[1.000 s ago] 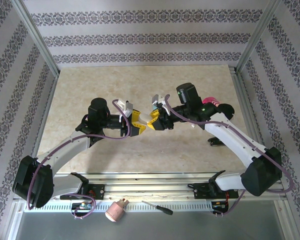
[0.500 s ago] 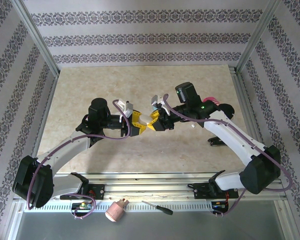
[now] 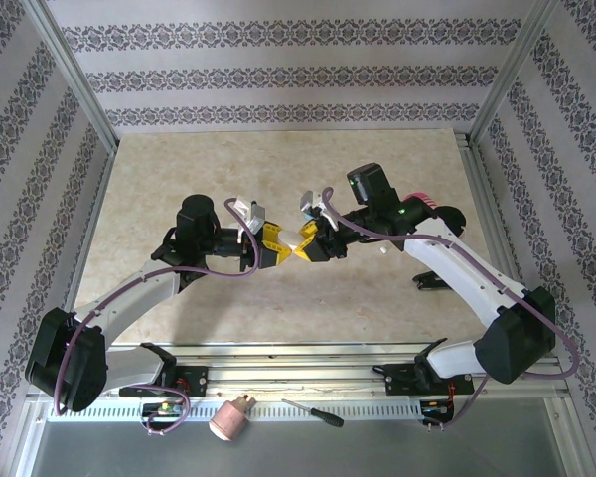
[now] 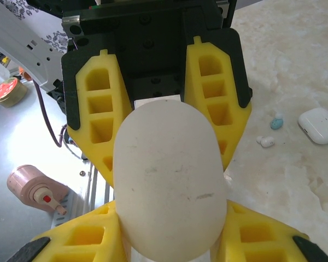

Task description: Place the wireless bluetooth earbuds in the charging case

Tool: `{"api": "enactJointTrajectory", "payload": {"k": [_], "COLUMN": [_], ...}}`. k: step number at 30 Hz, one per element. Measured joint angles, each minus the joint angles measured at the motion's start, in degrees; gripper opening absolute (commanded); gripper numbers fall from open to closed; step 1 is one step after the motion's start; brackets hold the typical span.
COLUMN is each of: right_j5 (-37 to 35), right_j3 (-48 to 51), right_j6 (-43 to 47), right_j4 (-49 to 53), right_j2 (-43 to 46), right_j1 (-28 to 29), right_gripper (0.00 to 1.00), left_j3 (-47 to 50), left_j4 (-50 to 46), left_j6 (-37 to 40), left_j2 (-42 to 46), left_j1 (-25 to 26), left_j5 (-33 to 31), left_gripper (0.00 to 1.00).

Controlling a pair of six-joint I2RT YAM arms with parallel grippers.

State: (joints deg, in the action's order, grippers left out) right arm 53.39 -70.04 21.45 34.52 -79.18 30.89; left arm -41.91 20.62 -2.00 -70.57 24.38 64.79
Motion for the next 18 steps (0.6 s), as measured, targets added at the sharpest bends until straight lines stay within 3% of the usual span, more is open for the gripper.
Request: {"api": "enactJointTrajectory", "payload": {"k": [2,5,18], "right_j5": [-0.2,-0.6,-1.5], "right_j3": [0.0,0.0,0.0], "right_j6": [0.3,0.1,-3.5], "right_j4": [-0.1,-0.5,-3.0], "right_j2": [0.0,0.0,0.0], "right_j1": [0.0,0.1,-0.8], "right_gripper": [0.49,0.56,0.64], "left_j3": [0.0,0.0,0.0], "left_j4": [0.0,0.1,0.2], "left_j6": [0.0,0.0,1.3], "left_j2": [0.0,0.0,0.0], "left_j1": [0.0,0.1,0.3], "left_j5": [0.3,0.5,-0.3], "left_gripper": [0.26,0.26,0.26]}}
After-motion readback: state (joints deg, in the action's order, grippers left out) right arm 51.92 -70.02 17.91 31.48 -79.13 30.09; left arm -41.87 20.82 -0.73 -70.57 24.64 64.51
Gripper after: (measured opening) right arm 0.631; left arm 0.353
